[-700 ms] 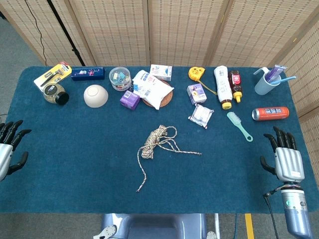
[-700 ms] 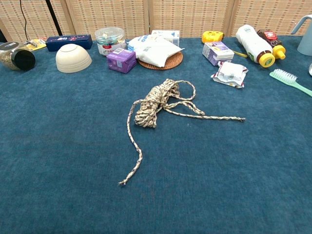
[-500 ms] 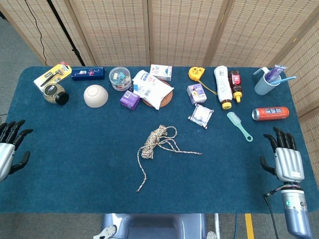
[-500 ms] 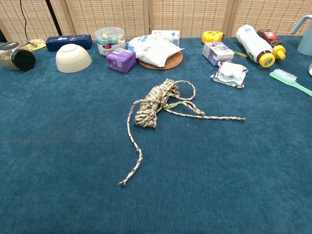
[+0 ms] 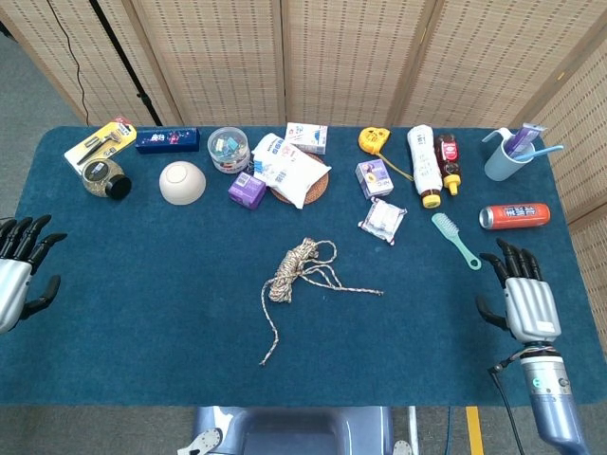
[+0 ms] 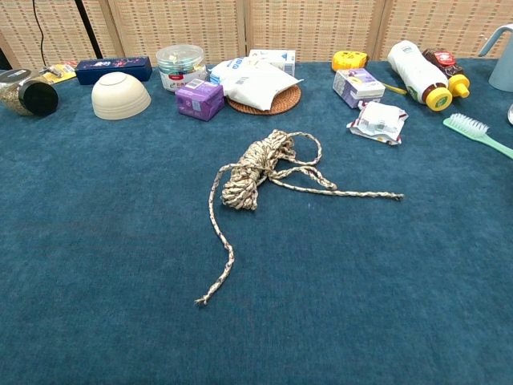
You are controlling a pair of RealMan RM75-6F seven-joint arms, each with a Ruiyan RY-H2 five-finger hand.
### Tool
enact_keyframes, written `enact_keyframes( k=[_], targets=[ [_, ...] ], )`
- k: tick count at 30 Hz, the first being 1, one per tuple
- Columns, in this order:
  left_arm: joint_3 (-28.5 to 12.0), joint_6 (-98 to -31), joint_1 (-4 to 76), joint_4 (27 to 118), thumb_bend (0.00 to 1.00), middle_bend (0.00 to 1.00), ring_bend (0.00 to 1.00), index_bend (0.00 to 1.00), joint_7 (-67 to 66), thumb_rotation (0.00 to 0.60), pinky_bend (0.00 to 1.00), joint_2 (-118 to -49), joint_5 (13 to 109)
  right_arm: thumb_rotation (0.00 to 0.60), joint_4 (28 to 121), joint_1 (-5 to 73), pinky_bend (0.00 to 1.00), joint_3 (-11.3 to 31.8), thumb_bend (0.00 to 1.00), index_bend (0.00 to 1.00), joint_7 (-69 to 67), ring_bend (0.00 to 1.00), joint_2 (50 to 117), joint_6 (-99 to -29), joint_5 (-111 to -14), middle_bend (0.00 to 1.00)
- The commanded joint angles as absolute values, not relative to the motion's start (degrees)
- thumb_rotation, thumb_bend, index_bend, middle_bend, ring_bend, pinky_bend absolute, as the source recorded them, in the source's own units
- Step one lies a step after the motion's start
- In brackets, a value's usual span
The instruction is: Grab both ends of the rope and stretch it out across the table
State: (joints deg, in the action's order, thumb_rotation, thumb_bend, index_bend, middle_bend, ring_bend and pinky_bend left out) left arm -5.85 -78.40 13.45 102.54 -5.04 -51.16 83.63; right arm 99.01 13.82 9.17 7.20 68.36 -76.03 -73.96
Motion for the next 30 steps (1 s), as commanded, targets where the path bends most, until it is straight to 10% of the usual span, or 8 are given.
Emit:
enact_keyframes(
  k=[1, 12, 30],
  targets=[
    [-6.1, -78.1, 13.8, 102.6, 0.43, 0.07, 0.00, 0.20, -4.9, 0.600, 0.00, -51.1, 83.5, 0.600, 99.0, 14.5, 0.00, 9.5, 0.40, 0.21, 7.0, 0.00, 68.9, -75.5, -74.2, 0.04],
    [-7.3, -76.7, 15.5, 102.3, 0.43, 0.07, 0.00, 0.20, -5.1, 0.600, 0.00, -50.7, 82.3, 0.600, 96.8, 19.9, 0.00, 10.9, 0.60, 0.29, 8.2, 0.00, 73.6, -70.4, -74.8, 0.10],
    [-9.2, -74.8, 18.3, 101.4, 0.43, 0.07, 0.00, 0.20, -5.7, 0.600, 0.00, -50.2, 80.9, 0.600, 89.7, 29.5, 0.00, 11.1, 0.56, 0.35, 10.6, 0.00, 84.7, -59.2, -71.8, 0.10]
  ],
)
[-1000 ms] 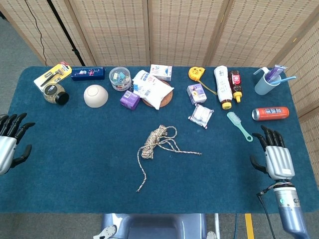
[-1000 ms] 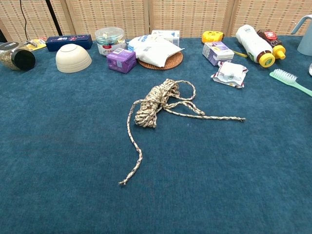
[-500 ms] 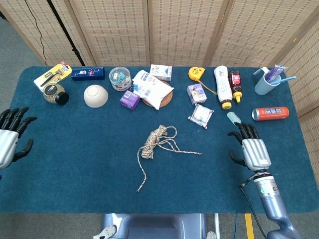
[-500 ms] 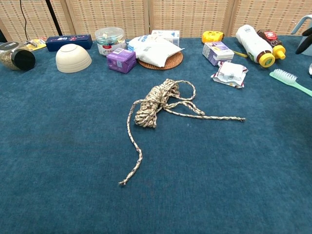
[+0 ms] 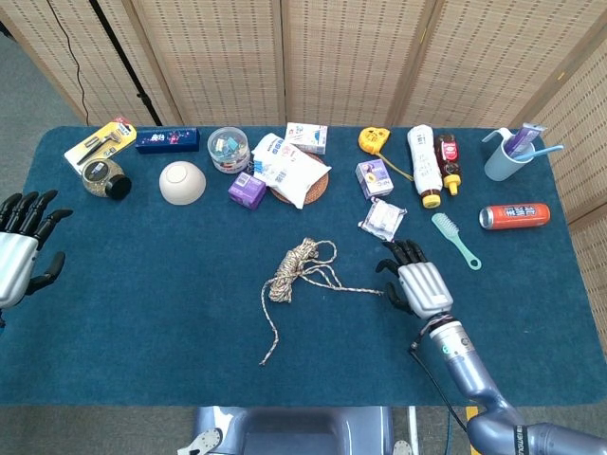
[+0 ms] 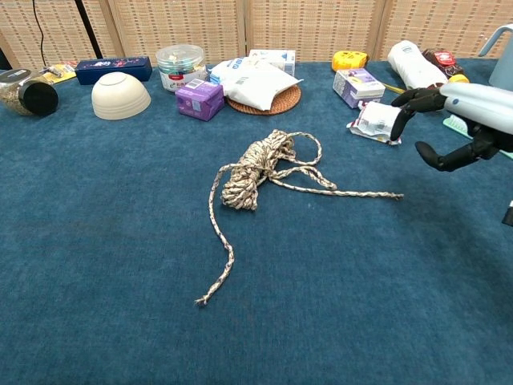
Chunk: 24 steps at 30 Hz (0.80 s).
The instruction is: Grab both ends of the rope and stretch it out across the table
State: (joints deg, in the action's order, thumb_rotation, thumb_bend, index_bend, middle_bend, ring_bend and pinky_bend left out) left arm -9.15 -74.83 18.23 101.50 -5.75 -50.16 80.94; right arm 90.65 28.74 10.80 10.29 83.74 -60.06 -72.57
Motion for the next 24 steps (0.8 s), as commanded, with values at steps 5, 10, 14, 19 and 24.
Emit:
enact_keyframes(
  k=[5, 10, 14, 19, 24],
  targets=[
    [-9.3, -74.6, 18.7, 101.1, 0.43, 0.07, 0.00, 0.20, -5.5, 0.600, 0.00, -50.1, 80.8, 0.600, 88.0, 30.9, 0.00, 11.6, 0.43, 0.38, 11.0, 0.00, 86.3, -58.5, -70.5, 0.10],
    [-9.4, -74.6, 18.8, 100.9, 0.43, 0.07, 0.00, 0.20, -5.5, 0.600, 0.00, -50.1, 80.6, 0.600, 86.9, 31.5, 0.00, 11.9, 0.43, 0.41, 11.1, 0.00, 87.1, -58.2, -69.7, 0.12],
    [-9.5, -74.5, 18.9, 100.7, 0.43, 0.07, 0.00, 0.20, -5.5, 0.600, 0.00, -50.0, 80.2, 0.600, 86.0, 32.0, 0.00, 12.1, 0.42, 0.45, 11.2, 0.00, 87.9, -58.1, -68.8, 0.15],
    [-9.7, -74.1, 19.5, 100.4, 0.43, 0.07, 0.00, 0.20, -5.8, 0.600, 0.00, -50.0, 80.1, 0.600, 83.4, 32.6, 0.00, 12.1, 0.42, 0.49, 12.0, 0.00, 90.4, -58.1, -67.2, 0.15],
    [-9.6, -73.8, 19.7, 100.3, 0.43, 0.07, 0.00, 0.20, -5.9, 0.600, 0.00, -49.9, 80.0, 0.600, 81.4, 32.6, 0.00, 11.8, 0.42, 0.48, 11.5, 0.00, 92.3, -59.0, -67.2, 0.08]
  ],
)
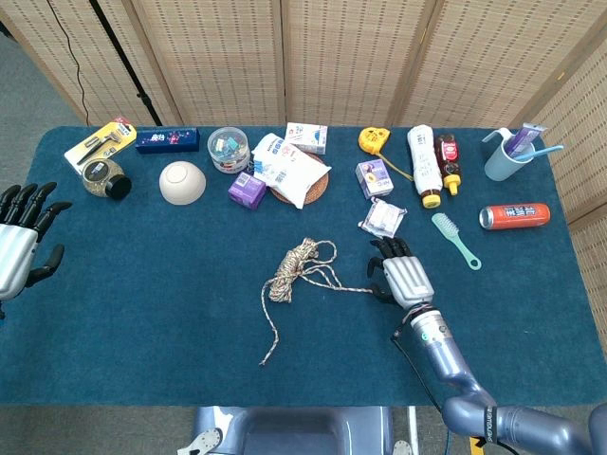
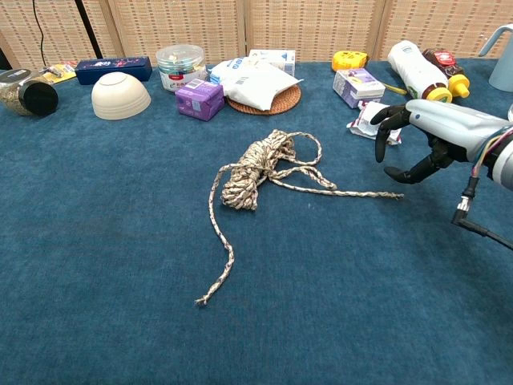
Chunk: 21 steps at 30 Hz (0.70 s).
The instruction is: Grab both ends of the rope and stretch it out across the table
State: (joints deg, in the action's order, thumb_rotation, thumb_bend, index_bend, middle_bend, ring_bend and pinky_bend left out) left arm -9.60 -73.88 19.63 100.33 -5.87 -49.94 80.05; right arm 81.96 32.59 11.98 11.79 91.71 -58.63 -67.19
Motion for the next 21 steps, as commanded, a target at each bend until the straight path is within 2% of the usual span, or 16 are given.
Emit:
enact_keyframes(
  k=[1, 21],
  targets=[
    [-9.5, -73.8, 19.7, 100.3, 0.43, 0.07, 0.00, 0.20, -5.9, 0.600, 0.00, -49.9, 80.1, 0.600, 81.0, 32.6, 0.00, 11.6, 0.42, 0.47, 11.4, 0.00, 92.6, -59.2, -67.3, 0.07],
    [-9.0, -73.7, 20.1, 100.9, 0.43, 0.07, 0.00, 0.20, -6.1, 0.600, 0.00, -49.9, 80.7, 0.600, 78.0, 32.0, 0.00, 9.8, 0.42, 0.49, 11.6, 0.00, 95.0, -59.3, -67.3, 0.09]
  ],
)
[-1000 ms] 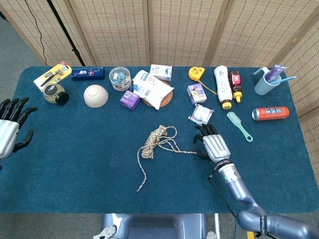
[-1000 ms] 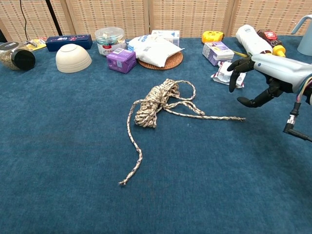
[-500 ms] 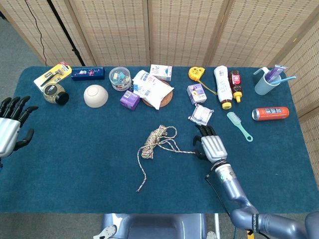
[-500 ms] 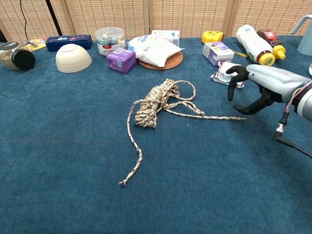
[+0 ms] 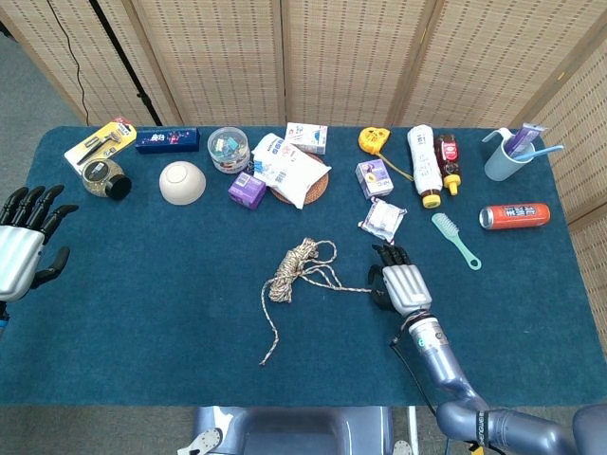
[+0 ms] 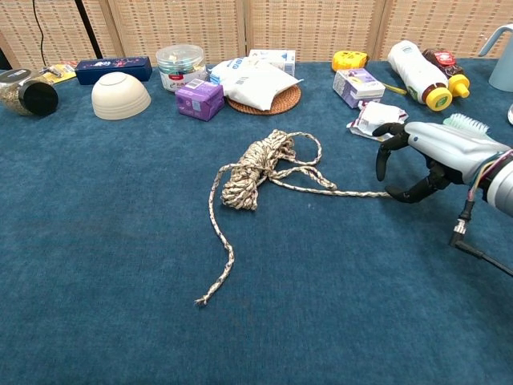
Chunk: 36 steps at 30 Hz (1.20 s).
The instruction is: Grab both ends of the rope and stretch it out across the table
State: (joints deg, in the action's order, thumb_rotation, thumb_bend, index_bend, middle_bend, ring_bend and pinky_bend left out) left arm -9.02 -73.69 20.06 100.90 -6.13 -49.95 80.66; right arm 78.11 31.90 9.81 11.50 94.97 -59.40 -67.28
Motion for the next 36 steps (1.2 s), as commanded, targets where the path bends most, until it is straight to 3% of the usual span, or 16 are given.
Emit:
enact_keyframes(
  k=[1, 36],
  targets=[
    [-9.0, -73.8, 20.0, 101.0, 0.43, 0.07, 0.00, 0.20, -6.1, 0.600, 0.00, -49.9, 80.7, 0.600, 78.0, 32.0, 0.00, 9.8, 0.42, 0.50, 11.7, 0.00, 95.1, -59.2, -67.3, 0.10],
    [-8.6, -73.9, 20.0, 100.0, 0.43, 0.07, 0.00, 0.20, -5.0, 0.600, 0.00, -49.9, 80.7, 0.600, 75.2, 34.4, 0.00, 10.1, 0.42, 0.54, 15.1, 0.00, 97.1, -55.7, -64.2, 0.14]
  ],
)
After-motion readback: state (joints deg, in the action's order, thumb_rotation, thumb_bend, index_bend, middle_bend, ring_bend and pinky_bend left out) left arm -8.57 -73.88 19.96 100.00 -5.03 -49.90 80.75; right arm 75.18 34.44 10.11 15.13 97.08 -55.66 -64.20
